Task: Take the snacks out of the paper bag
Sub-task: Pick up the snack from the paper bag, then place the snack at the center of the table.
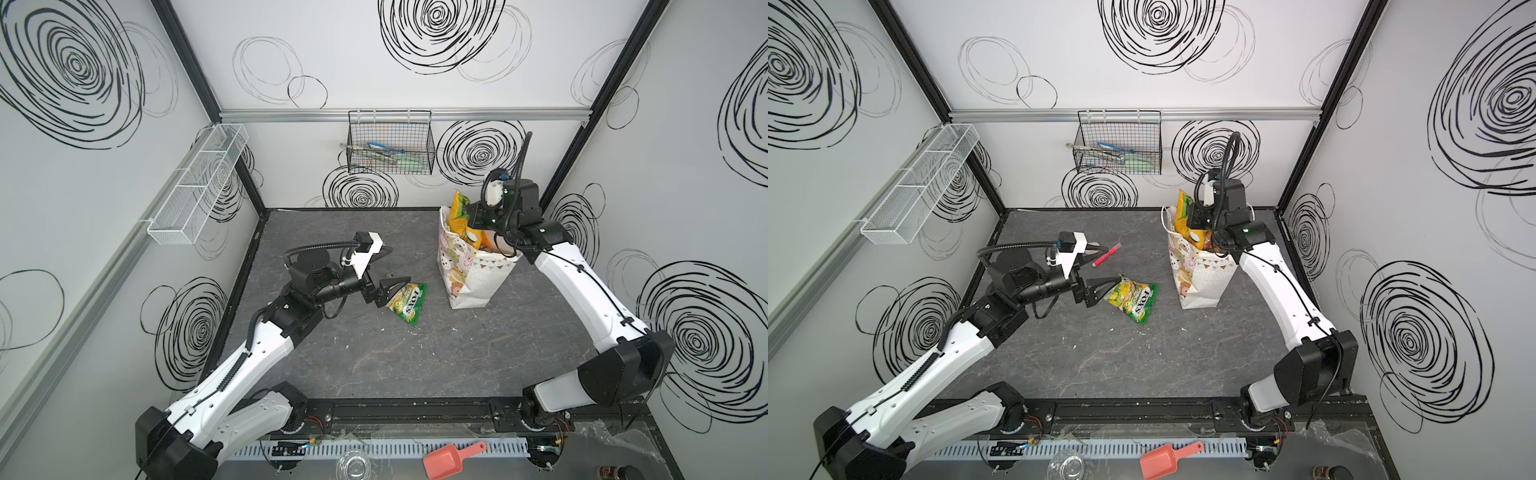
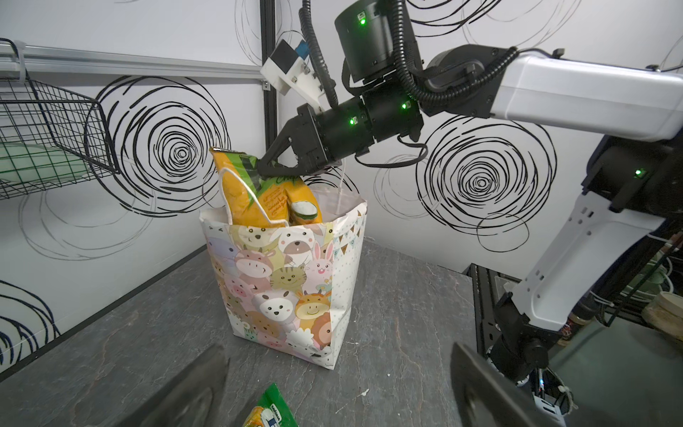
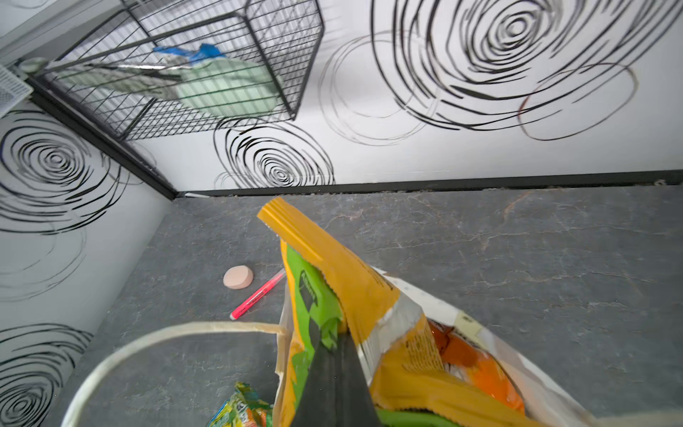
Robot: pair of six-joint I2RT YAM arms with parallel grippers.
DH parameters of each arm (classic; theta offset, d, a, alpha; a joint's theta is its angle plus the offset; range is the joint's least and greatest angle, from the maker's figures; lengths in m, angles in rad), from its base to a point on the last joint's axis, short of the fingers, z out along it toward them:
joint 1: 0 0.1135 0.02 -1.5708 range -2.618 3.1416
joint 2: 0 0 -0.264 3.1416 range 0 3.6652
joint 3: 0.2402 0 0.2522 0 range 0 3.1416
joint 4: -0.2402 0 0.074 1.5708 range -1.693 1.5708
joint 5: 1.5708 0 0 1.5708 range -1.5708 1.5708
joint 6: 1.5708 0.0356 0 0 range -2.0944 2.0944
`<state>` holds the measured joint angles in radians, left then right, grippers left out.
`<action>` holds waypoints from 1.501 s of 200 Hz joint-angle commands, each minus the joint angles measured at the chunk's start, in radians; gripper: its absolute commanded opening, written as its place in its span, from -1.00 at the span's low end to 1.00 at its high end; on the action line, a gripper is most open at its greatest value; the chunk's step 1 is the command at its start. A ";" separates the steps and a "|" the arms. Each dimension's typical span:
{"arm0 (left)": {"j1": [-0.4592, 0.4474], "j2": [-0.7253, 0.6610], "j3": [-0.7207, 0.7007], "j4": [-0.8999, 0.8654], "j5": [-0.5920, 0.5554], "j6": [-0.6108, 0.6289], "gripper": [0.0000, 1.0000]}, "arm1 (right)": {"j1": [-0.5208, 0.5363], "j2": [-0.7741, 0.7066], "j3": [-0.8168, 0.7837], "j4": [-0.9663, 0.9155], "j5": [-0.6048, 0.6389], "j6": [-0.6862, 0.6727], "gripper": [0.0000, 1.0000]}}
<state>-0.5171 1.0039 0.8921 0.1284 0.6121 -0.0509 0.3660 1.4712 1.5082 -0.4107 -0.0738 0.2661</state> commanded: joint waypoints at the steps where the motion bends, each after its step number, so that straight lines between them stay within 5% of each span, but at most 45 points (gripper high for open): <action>1: -0.003 -0.022 -0.001 0.019 -0.012 0.023 0.92 | 0.065 -0.007 0.003 0.020 0.039 -0.003 -1.00; 111: -0.006 -0.045 0.001 0.008 -0.014 0.039 0.92 | 0.023 -0.067 0.115 0.039 0.096 -0.037 -1.00; 150: -0.007 -0.065 0.053 -0.118 -0.097 0.117 0.92 | 0.065 -0.087 0.181 0.029 0.106 -0.037 -1.00; 218: 0.044 -0.150 0.030 -0.268 -0.406 0.113 0.93 | 0.306 -0.085 0.271 0.049 0.126 -0.096 -1.00; 254: 0.152 -0.290 -0.051 -0.321 -0.444 0.005 0.92 | 0.474 -0.001 0.295 0.034 0.193 -0.129 -1.00; 300: 0.167 -0.406 -0.034 -0.513 -0.490 -0.092 0.92 | 0.603 0.174 0.274 0.051 0.207 -0.124 -1.00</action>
<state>-0.3569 0.6369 0.8398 -0.2874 0.1696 -0.0570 0.9257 1.5600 1.7939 -0.3828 0.1059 0.1516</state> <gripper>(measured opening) 0.962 0.057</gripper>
